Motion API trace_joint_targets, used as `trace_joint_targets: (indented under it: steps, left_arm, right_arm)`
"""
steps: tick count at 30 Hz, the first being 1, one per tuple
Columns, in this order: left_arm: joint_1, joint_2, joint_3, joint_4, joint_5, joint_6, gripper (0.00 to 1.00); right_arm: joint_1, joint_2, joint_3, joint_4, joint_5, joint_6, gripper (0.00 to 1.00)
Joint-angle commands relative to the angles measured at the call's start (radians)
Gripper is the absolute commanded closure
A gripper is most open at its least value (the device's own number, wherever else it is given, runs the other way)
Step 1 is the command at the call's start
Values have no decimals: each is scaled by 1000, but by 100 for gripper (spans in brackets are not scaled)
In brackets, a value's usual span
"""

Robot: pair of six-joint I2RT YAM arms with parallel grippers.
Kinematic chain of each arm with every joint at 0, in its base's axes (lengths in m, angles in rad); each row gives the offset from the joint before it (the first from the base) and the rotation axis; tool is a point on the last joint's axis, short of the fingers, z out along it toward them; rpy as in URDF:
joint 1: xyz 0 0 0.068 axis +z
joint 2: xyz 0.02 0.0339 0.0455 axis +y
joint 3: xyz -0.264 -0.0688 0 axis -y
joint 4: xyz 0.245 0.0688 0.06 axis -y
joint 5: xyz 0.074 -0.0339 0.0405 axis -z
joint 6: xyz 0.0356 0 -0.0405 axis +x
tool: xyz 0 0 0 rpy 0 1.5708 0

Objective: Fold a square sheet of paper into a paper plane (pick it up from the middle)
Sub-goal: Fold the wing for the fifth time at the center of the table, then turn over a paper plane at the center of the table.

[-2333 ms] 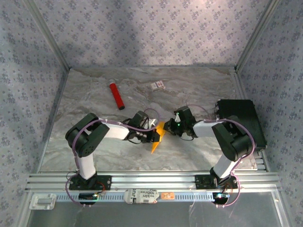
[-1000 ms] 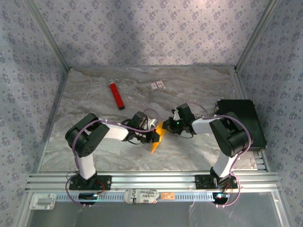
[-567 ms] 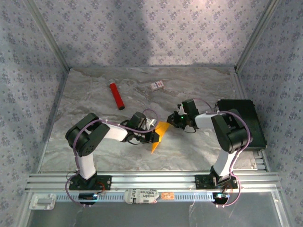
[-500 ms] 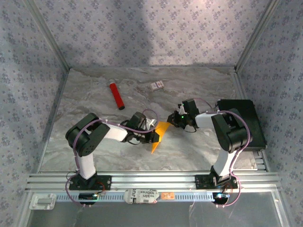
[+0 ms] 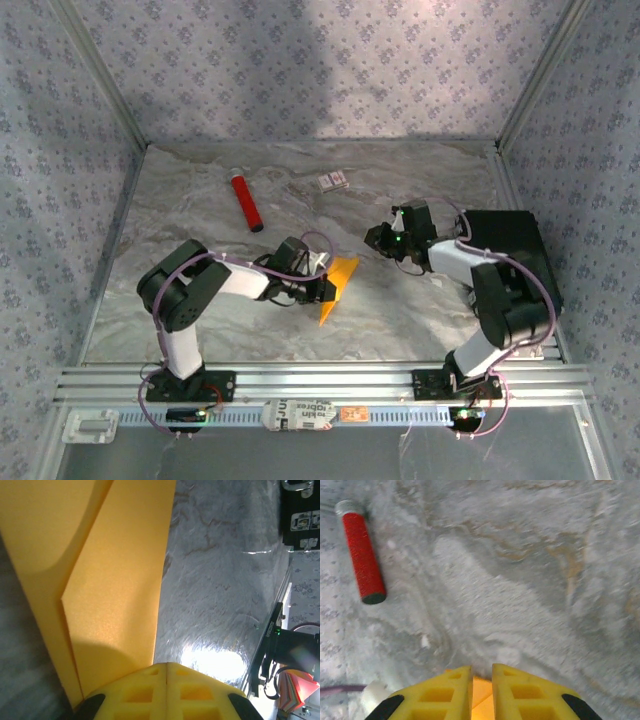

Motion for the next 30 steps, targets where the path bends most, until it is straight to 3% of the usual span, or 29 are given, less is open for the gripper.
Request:
trace_joint_targets:
  steps: [1, 6, 13, 30]
  left_arm:
    - [-13, -78, 9, -190, -58, -20, 83]
    - [14, -215, 52, -321, -162, 0, 67]
    - [131, -208, -27, -270, -85, -40, 67]
    - [121, -117, 6, -320, 38, 28, 65]
  right_arm:
    - [51, -59, -60, -59, 27, 2, 79]
    - [124, -135, -135, -70, 68, 36, 75]
    - [220, -121, -141, -73, 63, 45, 72]
    - [297, -68, -147, -62, 91, 84, 72]
